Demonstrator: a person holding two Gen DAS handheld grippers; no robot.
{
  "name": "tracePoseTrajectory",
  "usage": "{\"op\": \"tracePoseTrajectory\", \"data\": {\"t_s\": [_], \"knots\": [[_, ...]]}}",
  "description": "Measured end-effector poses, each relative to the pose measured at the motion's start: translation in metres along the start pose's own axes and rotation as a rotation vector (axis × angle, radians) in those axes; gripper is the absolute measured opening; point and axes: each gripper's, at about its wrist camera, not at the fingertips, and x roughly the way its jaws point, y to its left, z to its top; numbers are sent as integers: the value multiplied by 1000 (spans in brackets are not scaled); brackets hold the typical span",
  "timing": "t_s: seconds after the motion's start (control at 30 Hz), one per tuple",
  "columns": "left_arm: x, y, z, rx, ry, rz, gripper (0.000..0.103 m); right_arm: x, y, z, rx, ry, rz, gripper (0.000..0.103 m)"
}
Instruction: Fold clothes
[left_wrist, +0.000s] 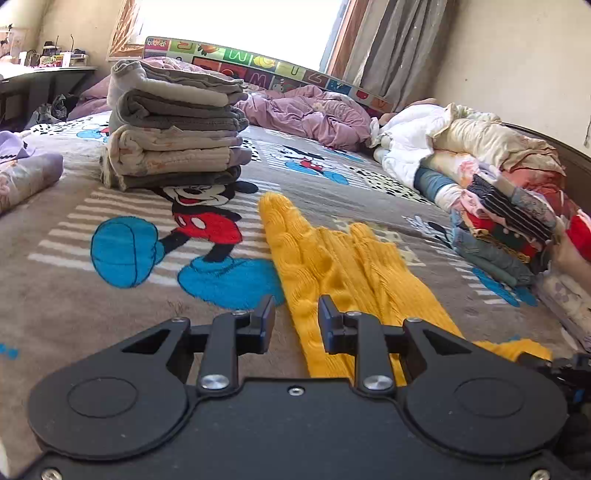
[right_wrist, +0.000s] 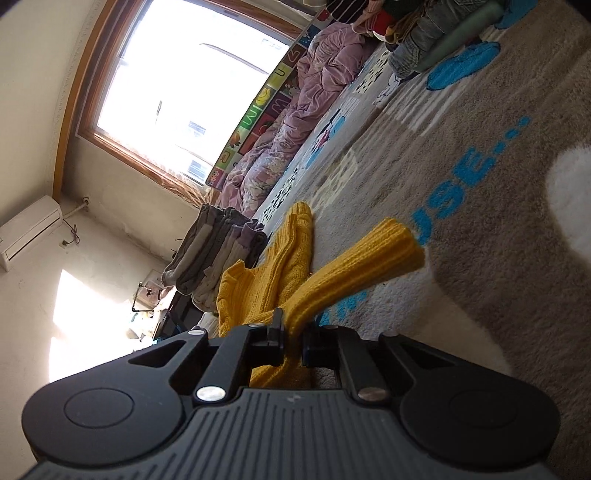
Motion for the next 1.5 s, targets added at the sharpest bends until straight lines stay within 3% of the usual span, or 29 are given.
{"op": "tracePoseTrajectory", "data": {"t_s": [0.2, 0.27, 0.3, 0.33, 0.4, 0.6, 0.67, 0.73, 0.77, 0.83, 0.97, 1.07, 1.17, 1.23, 1.5], "knots": [[70, 0, 30, 65, 16, -24, 21, 5, -12, -8, 24, 44, -37, 10], [94, -10, 33, 153, 92, -53, 21, 5, -13, -11, 2, 48, -37, 10], [107, -19, 30, 251, 176, -48, 21, 6, -13, -12, -7, 49, -37, 9], [113, -28, 27, 348, 195, -23, 21, 6, -13, -12, -17, 52, -38, 8], [114, -29, 36, 356, 205, -32, 22, 8, -13, -14, -47, 58, -40, 8], [125, -7, 70, 246, 69, -53, 22, 11, -10, -15, -108, 60, -35, 7], [148, -4, 68, 262, 132, -25, 22, 11, -10, -15, -112, 61, -34, 7], [163, -3, 64, 297, 172, 41, 34, 11, -10, -14, -111, 61, -35, 7], [166, -2, 63, 303, 178, 69, 36, 12, -10, -14, -111, 62, -35, 7], [160, 5, 71, 210, 142, 13, 30, 13, -10, -14, -111, 63, -34, 7], [151, -5, 73, 270, 39, 8, 29, 16, -10, -13, -113, 62, -32, 7], [162, -9, 68, 281, 88, -17, 29, 17, -9, -13, -113, 60, -32, 7], [171, -7, 60, 314, 127, 28, 29, 18, -9, -13, -114, 63, -30, 7], [160, -6, 66, 298, 79, 9, 29, 18, -9, -12, -113, 64, -30, 7], [99, -17, 67, 311, 33, 0, 29, 20, -7, -12, -114, 58, -40, 7]]}}
